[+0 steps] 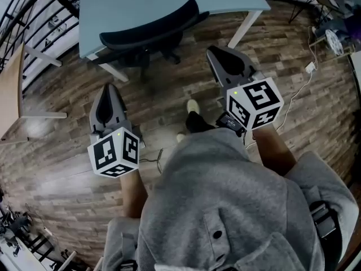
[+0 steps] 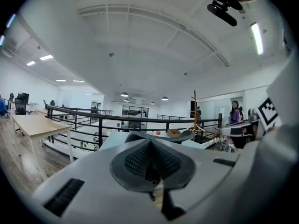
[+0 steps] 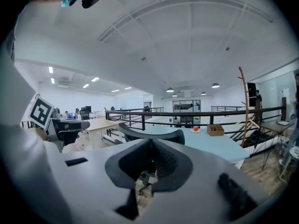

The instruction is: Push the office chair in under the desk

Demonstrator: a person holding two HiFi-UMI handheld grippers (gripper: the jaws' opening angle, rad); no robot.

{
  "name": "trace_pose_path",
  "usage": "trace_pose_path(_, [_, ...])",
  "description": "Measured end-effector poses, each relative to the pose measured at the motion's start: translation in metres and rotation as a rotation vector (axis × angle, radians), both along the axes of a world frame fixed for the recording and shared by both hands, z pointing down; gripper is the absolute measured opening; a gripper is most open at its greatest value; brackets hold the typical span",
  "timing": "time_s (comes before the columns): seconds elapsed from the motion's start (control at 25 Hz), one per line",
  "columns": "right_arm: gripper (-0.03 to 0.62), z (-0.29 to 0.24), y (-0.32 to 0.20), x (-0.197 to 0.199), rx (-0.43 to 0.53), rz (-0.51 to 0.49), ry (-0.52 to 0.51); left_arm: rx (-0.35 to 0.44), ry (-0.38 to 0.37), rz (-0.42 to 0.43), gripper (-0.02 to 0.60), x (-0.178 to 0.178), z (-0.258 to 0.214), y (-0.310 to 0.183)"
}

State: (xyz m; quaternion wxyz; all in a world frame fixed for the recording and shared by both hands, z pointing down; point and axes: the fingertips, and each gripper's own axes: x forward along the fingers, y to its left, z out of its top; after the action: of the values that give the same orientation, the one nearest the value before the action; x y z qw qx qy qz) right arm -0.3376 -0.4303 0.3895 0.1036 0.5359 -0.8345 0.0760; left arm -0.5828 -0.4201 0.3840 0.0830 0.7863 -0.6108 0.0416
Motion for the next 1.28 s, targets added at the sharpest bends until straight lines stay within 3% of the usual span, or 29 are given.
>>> trace_pose_path(0.24, [0.038,-0.005,0.033,-0.02,0.015,-0.01,0.009,0.031,-0.034,-0.007,0.015,-0.011,-0.005,0.033])
trace_pose_path(0.64, [0.038,-0.008,0.038,-0.033,0.016,-0.018,-0.026,0.052,-0.066,-0.017,0.017,-0.016,-0.01,0.053])
trace_pose_path(1.28, [0.038,0.0,0.017,-0.025,0.017,-0.029,-0.002,0.009,-0.03,-0.024,0.017,-0.016,0.0,0.042])
